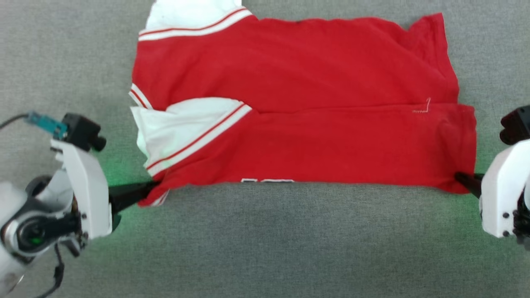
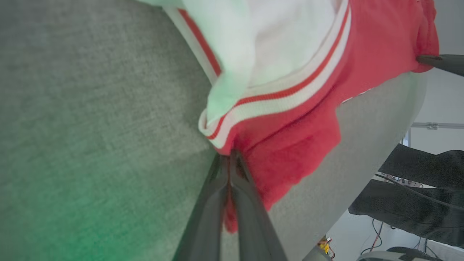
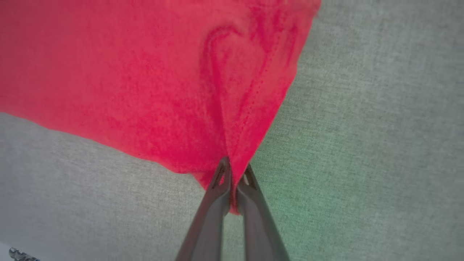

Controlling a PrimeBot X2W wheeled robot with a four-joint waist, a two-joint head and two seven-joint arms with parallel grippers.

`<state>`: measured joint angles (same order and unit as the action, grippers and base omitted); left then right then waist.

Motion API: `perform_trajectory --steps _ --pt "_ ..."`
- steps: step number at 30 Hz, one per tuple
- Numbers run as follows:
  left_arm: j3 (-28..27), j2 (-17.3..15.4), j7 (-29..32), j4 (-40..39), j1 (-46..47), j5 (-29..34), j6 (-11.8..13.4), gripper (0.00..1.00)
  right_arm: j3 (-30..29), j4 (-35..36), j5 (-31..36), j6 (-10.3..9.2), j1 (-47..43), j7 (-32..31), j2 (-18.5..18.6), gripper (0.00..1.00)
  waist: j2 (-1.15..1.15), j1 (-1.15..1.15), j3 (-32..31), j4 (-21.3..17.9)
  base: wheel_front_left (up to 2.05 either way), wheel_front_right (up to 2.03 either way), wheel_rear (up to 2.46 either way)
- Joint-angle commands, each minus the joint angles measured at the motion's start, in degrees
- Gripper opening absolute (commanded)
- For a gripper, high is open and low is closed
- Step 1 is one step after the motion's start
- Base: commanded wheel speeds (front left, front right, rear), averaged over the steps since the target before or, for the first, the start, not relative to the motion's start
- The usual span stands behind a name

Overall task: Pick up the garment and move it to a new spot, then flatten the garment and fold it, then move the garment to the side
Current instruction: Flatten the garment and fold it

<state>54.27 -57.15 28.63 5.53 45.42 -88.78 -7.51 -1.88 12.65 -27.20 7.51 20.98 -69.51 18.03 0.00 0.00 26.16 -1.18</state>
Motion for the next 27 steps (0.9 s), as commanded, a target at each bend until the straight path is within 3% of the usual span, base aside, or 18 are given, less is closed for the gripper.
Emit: perform_trajectory --steps 1,17,24,25,26,27 --pt "0.5 -0.6 -0.2 -0.3 -1.3 0.0 0.1 0.0 -0.5 0.4 -0.1 -0.04 -1.2 -0.3 0.4 0.0 0.0 0.0 -0.6 0.3 0.0 0.0 0.0" --pt "-0.8 -10.6 -3.9 -13.2 -9.1 -4.1 0.1 0.0 -4.5 8.5 -2.9 -0.04 -11.3 -4.1 2.5 0.0 0.0 0.0 -1.9 0.8 0.0 0.0 0.0" --pt "-0.9 -12.1 -5.1 -15.2 -10.5 -3.5 0.1 0.0 -6.0 10.1 -2.7 -0.04 -12.6 -4.1 2.1 0.0 0.0 0.0 -1.6 1.0 0.0 0.0 0.0" --pt "-1.2 -11.8 -6.0 -14.6 -10.4 -3.4 0.1 0.0 -6.2 10.1 -2.4 -0.04 -12.4 -3.7 2.1 0.18 0.0 0.0 -1.7 1.0 0.0 0.0 0.0" --pt "-1.2 -11.5 -6.2 -14.4 -10.4 -3.1 0.1 0.0 -6.1 9.9 -2.2 -0.04 -12.4 -3.4 1.9 0.5 0.0 0.0 -1.8 1.0 0.0 0.0 0.0" --pt "-1.1 -11.3 -6.3 -14.3 -10.5 -2.8 0.1 0.05 -5.9 10.1 -2.4 -0.04 -12.3 -2.8 1.9 0.92 0.0 0.0 -1.9 1.0 0.0 0.0 0.0"
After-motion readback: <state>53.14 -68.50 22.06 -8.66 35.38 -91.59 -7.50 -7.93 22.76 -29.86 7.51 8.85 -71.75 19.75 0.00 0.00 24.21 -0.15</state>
